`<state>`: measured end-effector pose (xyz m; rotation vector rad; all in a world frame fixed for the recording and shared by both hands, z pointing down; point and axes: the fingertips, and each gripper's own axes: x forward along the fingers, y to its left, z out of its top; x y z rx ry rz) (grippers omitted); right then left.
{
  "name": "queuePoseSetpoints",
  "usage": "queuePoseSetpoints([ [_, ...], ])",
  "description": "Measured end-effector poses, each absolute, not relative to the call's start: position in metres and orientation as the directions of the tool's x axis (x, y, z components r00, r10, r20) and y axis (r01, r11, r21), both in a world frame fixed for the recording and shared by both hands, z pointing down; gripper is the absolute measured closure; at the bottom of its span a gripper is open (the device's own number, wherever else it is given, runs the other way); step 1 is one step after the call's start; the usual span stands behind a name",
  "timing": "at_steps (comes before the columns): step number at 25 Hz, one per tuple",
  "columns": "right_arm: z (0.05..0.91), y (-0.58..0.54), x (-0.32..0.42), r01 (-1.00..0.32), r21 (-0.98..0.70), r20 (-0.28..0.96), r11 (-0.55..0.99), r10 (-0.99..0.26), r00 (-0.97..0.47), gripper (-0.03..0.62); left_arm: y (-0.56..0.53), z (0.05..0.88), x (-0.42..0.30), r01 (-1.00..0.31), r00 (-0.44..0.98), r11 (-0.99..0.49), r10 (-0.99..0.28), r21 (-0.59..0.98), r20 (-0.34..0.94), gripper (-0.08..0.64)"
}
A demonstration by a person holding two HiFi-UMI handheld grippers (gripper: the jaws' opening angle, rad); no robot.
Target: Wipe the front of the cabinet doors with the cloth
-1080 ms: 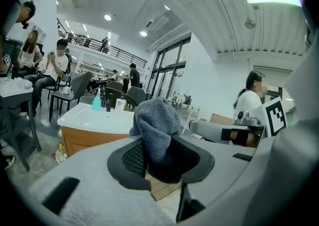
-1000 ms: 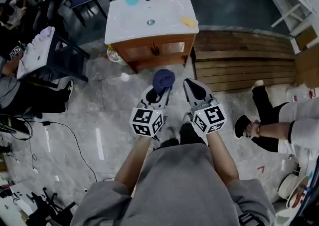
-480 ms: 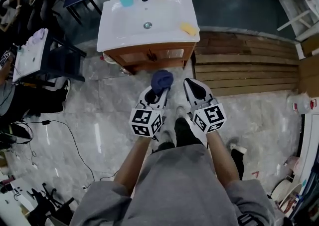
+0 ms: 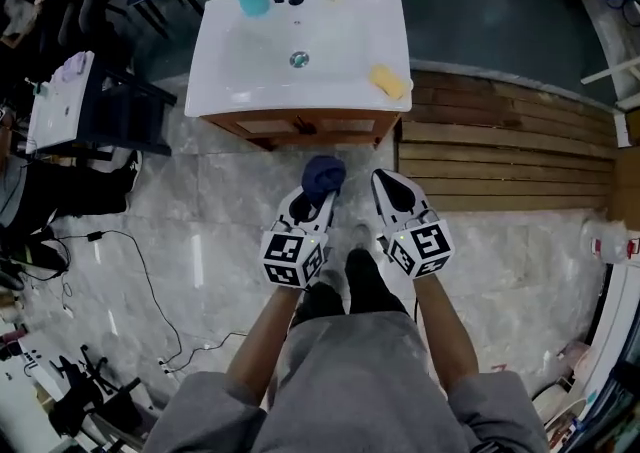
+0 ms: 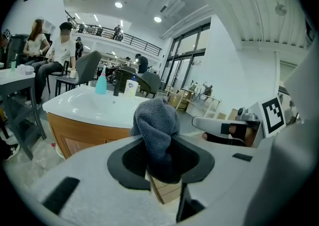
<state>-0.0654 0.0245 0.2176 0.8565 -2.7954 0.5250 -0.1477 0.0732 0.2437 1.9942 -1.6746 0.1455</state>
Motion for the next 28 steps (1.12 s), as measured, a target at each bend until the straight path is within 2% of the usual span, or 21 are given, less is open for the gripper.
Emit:
queuePoseSetpoints([
  [15, 0.309, -0.028, -0.1, -0.584, -0.311, 0.308, 0.75, -0.502, -0.808, 0.58, 0.012, 0.334, -0.194, -0.959, 0.178, -0.056, -0.881, 0.276, 0.439, 0.454],
  [23, 0.346, -0.028, -0.122, -0.585, -0.31, 0.324, 0.749, -0.495, -0.806, 0.58, 0.007, 0.375, -0.207, -0.961, 0.202, -0.092, -0.878, 0.261, 0.435, 0.454],
  [28, 0.357, -0.026, -0.131, -0.581, -0.307, 0.322, 0.754, -0.492, -0.809, 0.58, 0.009, 0.389, -0.217, -0.97, 0.167, -0.068, -0.883, 0.232, 0.439, 0.454],
])
